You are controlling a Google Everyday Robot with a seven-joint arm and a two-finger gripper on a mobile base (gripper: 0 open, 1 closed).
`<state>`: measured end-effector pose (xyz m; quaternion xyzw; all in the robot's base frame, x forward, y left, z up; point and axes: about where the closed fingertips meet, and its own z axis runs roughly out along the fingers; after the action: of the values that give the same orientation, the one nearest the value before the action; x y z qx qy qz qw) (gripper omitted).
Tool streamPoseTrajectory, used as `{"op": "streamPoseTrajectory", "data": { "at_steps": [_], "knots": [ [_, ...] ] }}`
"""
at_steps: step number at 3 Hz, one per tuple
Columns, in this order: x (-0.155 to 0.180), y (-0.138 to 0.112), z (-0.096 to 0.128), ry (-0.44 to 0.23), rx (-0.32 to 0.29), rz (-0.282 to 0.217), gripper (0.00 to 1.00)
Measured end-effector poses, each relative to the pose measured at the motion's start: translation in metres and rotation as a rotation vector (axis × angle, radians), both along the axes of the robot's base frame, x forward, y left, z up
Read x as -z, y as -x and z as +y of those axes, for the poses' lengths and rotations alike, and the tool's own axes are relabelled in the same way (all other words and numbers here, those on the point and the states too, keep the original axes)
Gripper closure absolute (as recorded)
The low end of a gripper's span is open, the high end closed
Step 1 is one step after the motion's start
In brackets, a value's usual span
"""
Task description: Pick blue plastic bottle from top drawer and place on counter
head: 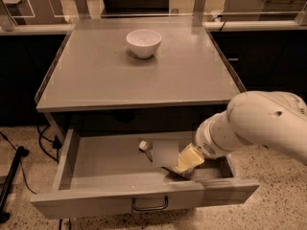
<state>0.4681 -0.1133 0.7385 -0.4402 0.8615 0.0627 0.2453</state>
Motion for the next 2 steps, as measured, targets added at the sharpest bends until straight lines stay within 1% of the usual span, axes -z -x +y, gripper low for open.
{"op": "streamPoseTrajectory", "data": {
  "at_steps": [1,2],
  "knots": [
    [0.0271,0.0085,0.0322,-0.042,-0.034,0.039,0.17],
    [0.0271,0.0085,0.0322,-0.042,-0.034,0.039,0.17]
  ]
}}
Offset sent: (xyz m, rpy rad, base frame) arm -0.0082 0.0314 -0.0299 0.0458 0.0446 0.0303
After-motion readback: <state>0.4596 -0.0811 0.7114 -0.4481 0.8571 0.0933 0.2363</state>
